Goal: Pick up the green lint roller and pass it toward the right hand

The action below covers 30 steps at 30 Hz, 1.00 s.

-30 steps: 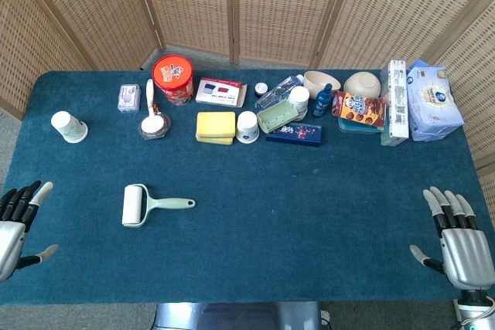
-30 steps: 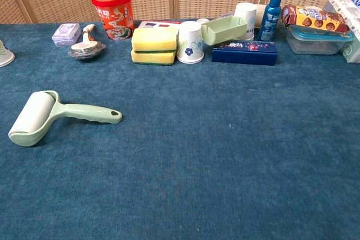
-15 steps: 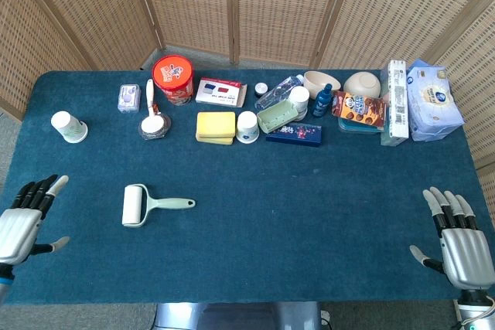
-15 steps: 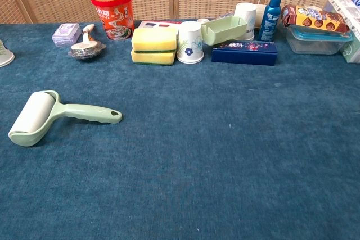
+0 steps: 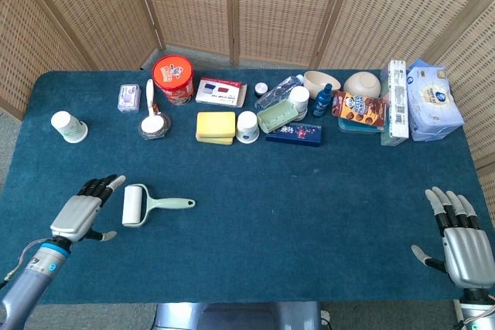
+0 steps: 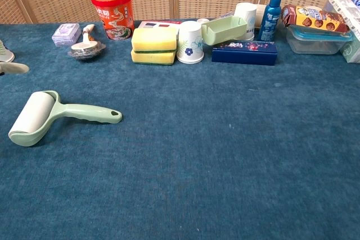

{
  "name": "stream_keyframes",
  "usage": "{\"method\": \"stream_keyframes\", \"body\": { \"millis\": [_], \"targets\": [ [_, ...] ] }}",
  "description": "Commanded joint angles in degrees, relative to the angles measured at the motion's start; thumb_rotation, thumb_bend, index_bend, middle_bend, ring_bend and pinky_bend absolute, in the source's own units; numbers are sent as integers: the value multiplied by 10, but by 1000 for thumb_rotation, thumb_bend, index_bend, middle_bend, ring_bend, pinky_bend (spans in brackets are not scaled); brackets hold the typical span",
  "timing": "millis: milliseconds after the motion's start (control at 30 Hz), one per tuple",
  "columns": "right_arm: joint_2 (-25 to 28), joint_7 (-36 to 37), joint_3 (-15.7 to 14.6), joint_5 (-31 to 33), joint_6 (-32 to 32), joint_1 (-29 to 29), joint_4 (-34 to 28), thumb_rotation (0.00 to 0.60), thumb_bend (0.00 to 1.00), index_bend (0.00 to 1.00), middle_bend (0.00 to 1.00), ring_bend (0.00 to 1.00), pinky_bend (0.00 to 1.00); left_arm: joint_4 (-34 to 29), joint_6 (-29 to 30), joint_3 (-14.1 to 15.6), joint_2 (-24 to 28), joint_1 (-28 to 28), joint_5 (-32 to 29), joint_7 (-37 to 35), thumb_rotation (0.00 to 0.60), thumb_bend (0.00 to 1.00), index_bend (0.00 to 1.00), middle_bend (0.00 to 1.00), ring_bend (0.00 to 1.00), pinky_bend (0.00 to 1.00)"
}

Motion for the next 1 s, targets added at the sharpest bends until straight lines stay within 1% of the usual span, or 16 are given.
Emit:
{"method": "stream_keyframes", "body": {
  "millis": [33,233,433,900,933,1000],
  "targets": [
    [1,3,0,1,0,0,0,600,0,0,0,0,0,-3,-14,-5,-11,-12,-19,15,600,0,0,0,0,0],
    [4,14,2,4,-1,0,-1,600,0,0,0,0,0,-1,-44,-10,-25,-33,-56,37,600,0,0,0,0,0],
    [6,18,2,4,-3,1,0,600,0,0,0,0,0,-2,-55,-11,-28,-44,-81,51,600,0,0,0,0,0],
    [7,23,1,6,-6,2,-2,600,0,0,0,0,0,16,-97,-21,-42,-76,-137,46,600,0,0,0,0,0],
    [7,23,1,6,-7,2,-2,600,0,0,0,0,0,18,-99,-22,-44,-79,-141,46,600,0,0,0,0,10],
    [6,23,1,7,-8,2,-1,600,0,0,0,0,0,19,-102,-24,-47,-83,-144,46,600,0,1,0,17,91]
  ]
}}
